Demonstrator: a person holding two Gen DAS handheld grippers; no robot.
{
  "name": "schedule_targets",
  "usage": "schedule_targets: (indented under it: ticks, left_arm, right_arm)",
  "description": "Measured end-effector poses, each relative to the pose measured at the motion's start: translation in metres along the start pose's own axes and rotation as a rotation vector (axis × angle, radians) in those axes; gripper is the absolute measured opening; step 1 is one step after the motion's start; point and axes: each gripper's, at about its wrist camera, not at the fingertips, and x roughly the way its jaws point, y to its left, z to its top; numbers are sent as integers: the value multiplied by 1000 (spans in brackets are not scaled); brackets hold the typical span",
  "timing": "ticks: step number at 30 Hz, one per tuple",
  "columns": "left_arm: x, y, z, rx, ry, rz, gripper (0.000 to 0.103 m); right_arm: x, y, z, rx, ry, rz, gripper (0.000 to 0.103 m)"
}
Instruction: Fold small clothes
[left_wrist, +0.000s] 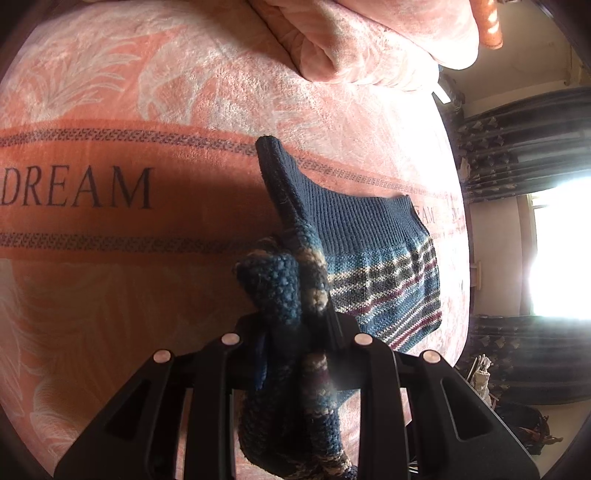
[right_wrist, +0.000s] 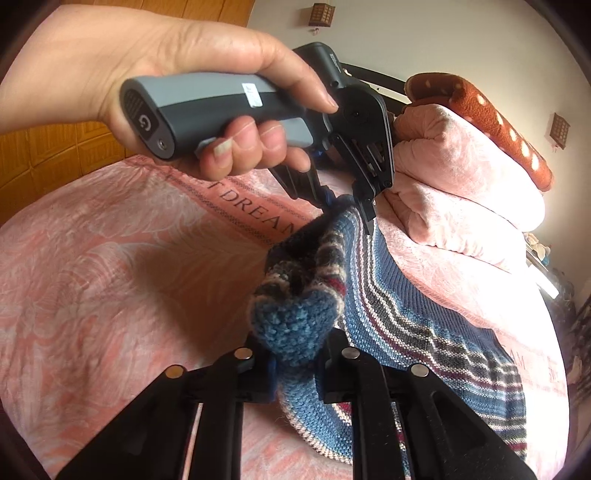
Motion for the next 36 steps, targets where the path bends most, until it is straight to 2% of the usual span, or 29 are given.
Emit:
schedule_targets:
  ticks: [16, 36]
  left_arm:
    - [-15, -81, 4, 33, -25, 77, 23]
    - [19, -188, 14, 81, -25, 128, 23]
  right_arm:
    - [-43, -68, 3, 115, -54, -35, 13]
    - [-74, -155, -26, 278, -76, -81, 12]
